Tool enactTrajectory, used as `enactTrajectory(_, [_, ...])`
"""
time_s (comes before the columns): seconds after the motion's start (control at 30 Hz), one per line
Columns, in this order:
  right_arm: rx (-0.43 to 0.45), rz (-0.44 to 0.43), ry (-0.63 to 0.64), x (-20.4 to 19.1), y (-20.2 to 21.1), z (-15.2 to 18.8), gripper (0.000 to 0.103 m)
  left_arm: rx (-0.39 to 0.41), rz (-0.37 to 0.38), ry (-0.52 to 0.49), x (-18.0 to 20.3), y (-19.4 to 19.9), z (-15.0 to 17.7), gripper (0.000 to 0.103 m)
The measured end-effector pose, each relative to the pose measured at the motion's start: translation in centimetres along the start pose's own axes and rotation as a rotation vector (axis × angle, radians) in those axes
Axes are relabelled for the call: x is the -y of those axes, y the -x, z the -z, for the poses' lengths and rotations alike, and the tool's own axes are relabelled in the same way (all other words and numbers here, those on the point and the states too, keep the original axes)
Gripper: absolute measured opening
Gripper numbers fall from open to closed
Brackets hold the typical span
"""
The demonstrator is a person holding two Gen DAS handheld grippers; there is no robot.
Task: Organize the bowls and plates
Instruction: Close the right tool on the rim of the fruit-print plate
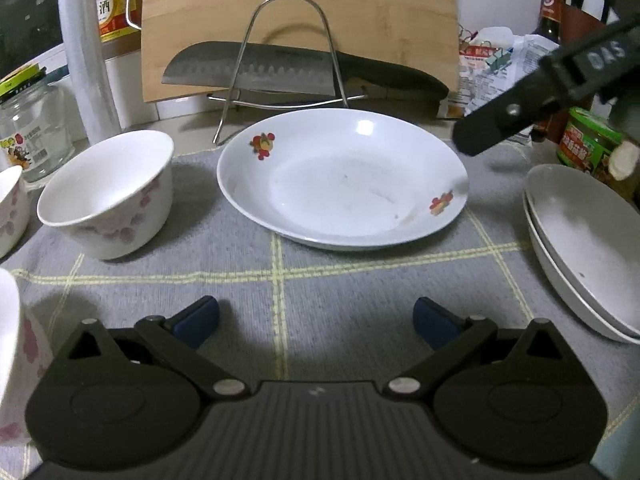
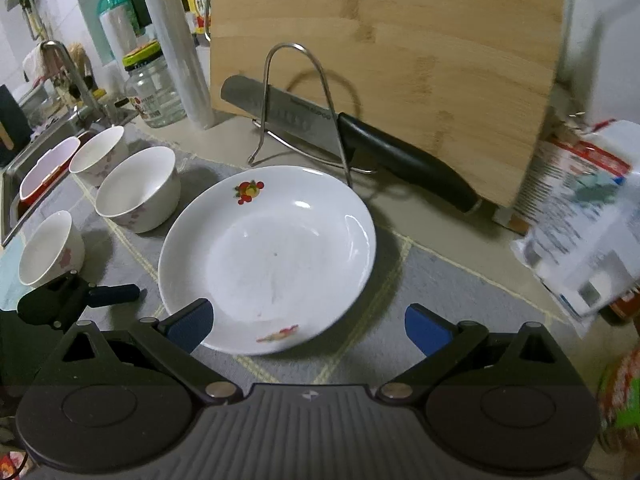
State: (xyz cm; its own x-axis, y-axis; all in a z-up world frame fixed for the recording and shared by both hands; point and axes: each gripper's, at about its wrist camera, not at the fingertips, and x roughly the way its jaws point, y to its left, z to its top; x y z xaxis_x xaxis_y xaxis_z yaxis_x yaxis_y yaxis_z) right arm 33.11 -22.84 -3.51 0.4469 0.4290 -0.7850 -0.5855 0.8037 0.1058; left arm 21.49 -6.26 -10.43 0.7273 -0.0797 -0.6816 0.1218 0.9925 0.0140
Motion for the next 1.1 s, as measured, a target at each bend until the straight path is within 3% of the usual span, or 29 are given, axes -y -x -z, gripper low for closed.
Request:
enactTrajectory(0.47, [-0.150, -0.160, -0.045, 2.2, -5.8, -2.7, 0.103, 0.005, -0.004, 0.007, -0.3, -1.0, -0.9, 0.102])
enactTrajectory(1.1, [-0.150, -0.196, -0.043, 2.5, -8.7, -4.4, 0.103, 0.030, 0.037, -0.033, -0.9, -2.5, -1.9, 0.102])
